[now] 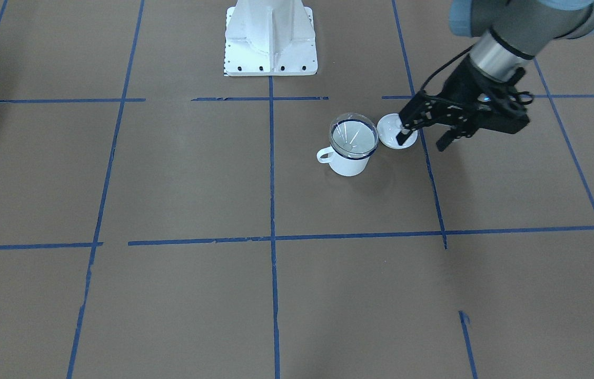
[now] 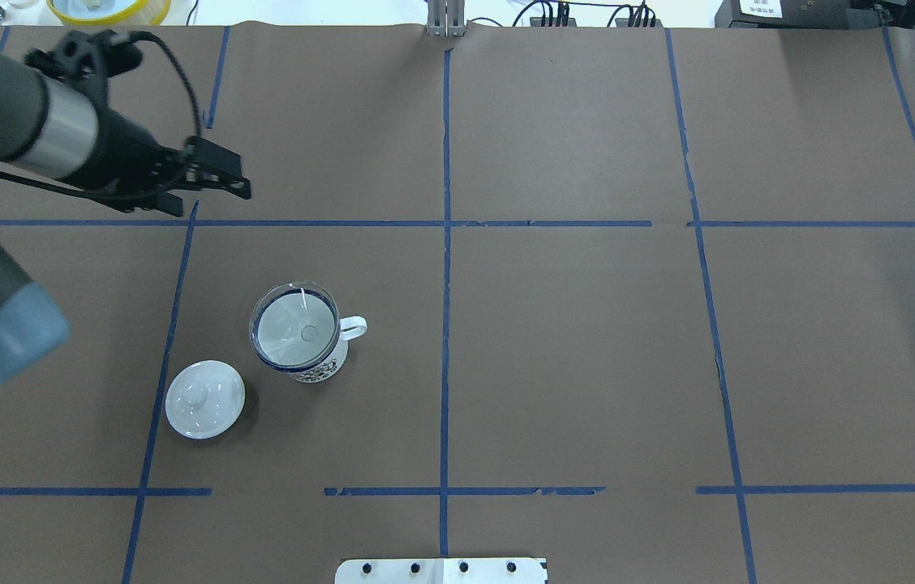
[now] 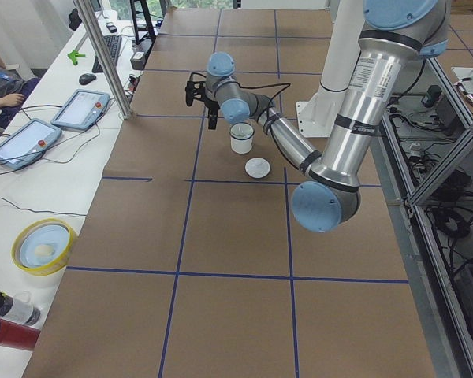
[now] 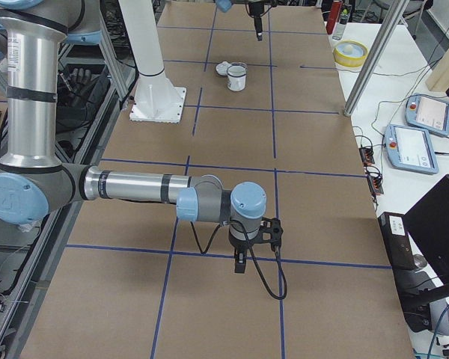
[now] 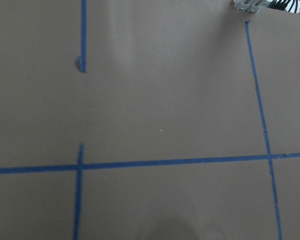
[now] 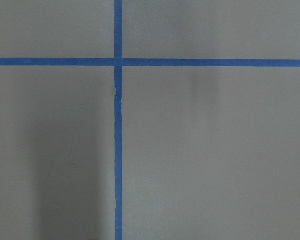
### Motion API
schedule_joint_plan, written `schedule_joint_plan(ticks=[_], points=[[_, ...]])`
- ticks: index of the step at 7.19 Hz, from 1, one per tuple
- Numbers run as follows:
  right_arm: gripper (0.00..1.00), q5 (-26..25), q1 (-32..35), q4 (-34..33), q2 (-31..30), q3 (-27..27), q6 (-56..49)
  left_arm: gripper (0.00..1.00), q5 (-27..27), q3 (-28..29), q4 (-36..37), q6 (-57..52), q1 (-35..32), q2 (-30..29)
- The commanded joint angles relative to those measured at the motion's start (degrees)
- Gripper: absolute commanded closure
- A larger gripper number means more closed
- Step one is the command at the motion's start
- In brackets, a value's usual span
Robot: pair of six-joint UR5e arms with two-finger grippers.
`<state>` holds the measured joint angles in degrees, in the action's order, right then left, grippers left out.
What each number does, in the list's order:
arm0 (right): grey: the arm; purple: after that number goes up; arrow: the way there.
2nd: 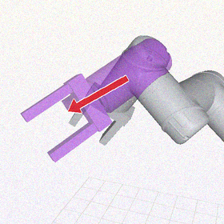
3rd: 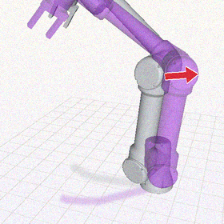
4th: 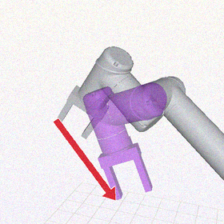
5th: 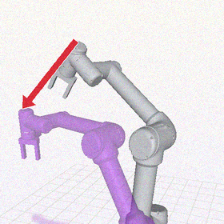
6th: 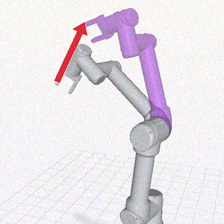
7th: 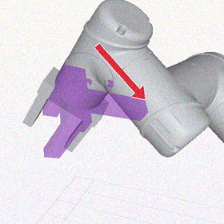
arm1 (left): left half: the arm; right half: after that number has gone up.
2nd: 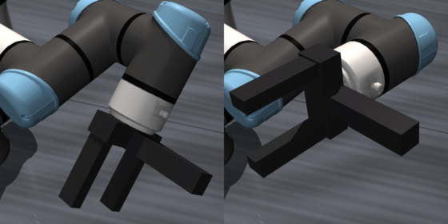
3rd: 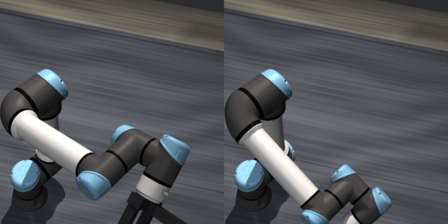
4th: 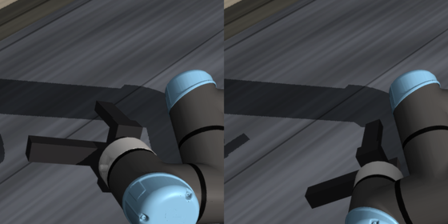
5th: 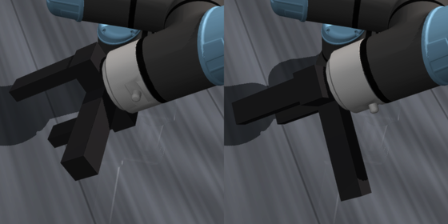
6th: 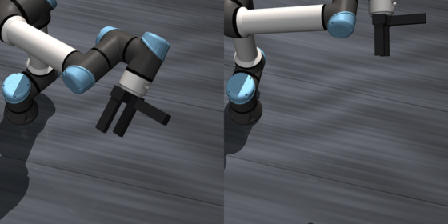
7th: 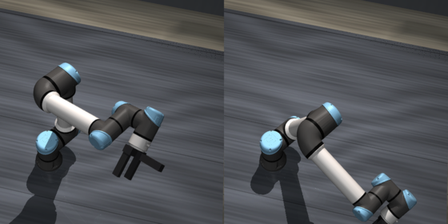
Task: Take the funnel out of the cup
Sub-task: 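Move the left gripper over the glass funnel in the white mug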
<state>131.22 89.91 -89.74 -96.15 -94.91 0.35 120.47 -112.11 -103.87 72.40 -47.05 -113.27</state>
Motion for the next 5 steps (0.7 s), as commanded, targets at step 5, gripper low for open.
schedule_joint_plan(ticks=[5], points=[[0.00,0.00,0.00,0.00,0.00,-0.01,0.00,0.20,-12.45,4.88,9.22,9.69,15.15,-7.32]])
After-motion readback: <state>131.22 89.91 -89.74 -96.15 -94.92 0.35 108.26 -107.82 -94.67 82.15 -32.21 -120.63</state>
